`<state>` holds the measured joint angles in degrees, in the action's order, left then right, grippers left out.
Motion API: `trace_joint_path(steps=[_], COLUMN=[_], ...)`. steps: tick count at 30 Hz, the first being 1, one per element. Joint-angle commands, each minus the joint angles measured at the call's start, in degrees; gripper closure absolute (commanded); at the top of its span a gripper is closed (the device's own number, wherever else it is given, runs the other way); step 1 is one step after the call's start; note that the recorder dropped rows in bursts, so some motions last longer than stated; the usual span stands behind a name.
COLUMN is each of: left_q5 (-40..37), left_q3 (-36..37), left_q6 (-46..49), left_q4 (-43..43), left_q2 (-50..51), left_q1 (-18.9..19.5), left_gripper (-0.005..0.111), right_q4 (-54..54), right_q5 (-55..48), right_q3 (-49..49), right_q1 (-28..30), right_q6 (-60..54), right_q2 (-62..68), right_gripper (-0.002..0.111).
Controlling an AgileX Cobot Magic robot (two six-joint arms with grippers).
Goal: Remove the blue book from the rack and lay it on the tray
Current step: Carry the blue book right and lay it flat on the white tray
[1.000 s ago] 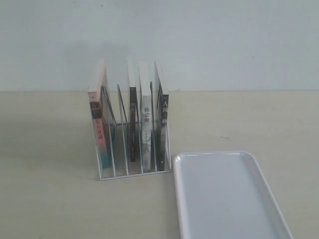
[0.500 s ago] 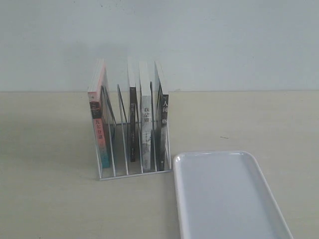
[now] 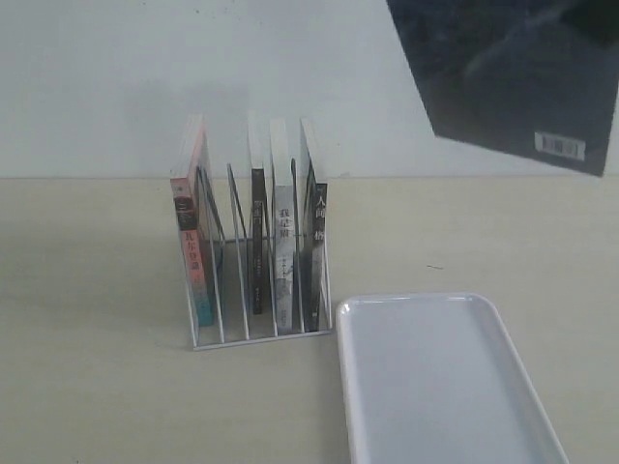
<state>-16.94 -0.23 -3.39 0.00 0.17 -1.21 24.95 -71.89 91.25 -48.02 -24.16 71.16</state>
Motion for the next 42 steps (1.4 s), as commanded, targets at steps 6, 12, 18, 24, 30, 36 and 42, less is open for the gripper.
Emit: trace_joint_path(steps=[6, 12, 18, 24, 30, 36, 42], left_q5=[0.1, 0.1, 0.1, 0.1, 0.1, 0.1, 0.1], left_q3=[0.2, 0.2, 0.2, 0.2, 0.2, 0.2, 0.2], left_q6=[0.1, 0.1, 0.1, 0.1, 0.1, 0.1, 0.1], left_q4=[-0.6, -0.6, -0.6, -0.6, -0.6, -0.6, -0.6], left_q2=[-0.2, -0.2, -0.2, -0.2, -0.2, -0.2, -0.2], left_q1=[0.0, 0.0, 0.0, 0.0, 0.0, 0.0, 0.0], left_gripper=[0.103, 0.103, 0.103, 0.103, 0.103, 0.103, 0.103], right_q4=[-1.8, -7.0, -23.7, -31.3, -31.3, -31.3, -28.6], right_q5=[10.7, 19.1, 25.9, 30.1, 30.5, 31.3, 29.5], right_q3=[-14.8, -21.3, -26.2, -29.9, -30.1, -30.1, -30.1], right_q1=[0.1, 3.9, 13.7, 17.6, 17.8, 17.8, 17.8], right_q6=[-3.9, -7.1, -20.3, -32.1, -33.4, -34.8, -35.3], right_q2=[-0.8, -0.6, -0.6, 1.7, 7.4, 11.5, 13.1], right_gripper=[0.109, 0.109, 0.109, 0.109, 0.109, 0.109, 0.109])
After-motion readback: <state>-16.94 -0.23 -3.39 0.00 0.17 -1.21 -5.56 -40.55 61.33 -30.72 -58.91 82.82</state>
